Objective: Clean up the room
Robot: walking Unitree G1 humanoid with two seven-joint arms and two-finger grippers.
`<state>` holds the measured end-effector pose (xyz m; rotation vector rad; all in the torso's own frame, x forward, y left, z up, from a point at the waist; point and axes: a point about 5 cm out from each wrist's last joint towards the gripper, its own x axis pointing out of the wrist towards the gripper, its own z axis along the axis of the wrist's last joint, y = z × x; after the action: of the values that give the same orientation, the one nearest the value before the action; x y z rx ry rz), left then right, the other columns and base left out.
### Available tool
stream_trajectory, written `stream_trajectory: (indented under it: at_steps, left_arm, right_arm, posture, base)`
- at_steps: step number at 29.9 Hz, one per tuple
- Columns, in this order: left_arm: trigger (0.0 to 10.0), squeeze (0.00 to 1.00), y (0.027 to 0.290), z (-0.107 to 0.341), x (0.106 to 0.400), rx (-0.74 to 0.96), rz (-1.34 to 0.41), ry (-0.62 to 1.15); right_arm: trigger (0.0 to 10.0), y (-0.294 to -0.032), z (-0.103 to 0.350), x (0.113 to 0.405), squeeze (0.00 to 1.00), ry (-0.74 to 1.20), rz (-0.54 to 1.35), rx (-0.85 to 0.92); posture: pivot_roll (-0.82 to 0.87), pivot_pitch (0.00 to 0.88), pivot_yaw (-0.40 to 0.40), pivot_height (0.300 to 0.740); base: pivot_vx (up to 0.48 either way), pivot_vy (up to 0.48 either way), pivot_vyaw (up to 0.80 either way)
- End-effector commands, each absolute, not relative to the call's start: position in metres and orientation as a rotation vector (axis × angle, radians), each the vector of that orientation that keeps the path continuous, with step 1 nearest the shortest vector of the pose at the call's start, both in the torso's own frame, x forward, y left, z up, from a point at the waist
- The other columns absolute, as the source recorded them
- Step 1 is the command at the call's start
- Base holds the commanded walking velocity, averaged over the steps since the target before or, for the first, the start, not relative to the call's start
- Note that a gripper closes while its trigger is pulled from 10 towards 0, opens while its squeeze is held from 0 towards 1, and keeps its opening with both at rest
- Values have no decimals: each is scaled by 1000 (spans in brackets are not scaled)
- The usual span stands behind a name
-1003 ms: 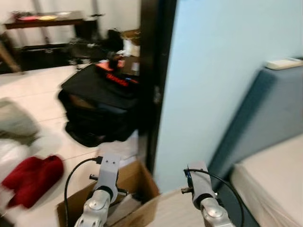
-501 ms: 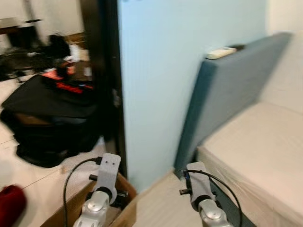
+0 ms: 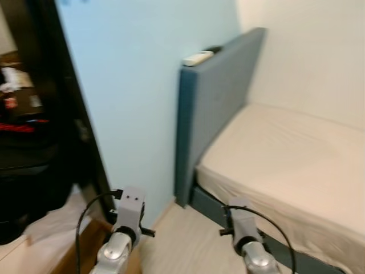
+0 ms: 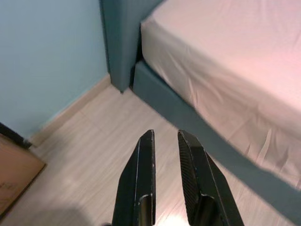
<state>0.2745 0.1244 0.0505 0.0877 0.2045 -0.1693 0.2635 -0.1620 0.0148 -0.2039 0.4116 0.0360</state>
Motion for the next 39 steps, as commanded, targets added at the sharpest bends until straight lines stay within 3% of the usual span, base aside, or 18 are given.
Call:
stream_trajectory:
  at_steps: [1,9,33,39]
  left_arm:
    - [10000,0,123,50,273,93,-177,212]
    - [10000,0,124,48,272,90,-180,214]
    - [10000,0,127,44,269,95,-171,222]
    - [10000,0,124,51,271,54,-169,183]
  right_arm:
    - [10000,-163,15,264,0,418,32,-204]
    - [10000,-172,17,266,0,412,9,-209]
    - [10000,-167,19,263,0,393,21,-207]
    - [10000,-161,33,269,0,283,59,-169]
  posture:
    - [-9,82,22,740]
    - [-13,78,24,740]
    - [-15,70,25,740]
    - [-20,70,29,740]
  base:
    - [0,0,-800]
    - [0,0,-800]
    - [0,0,-800]
    - [0,0,-400]
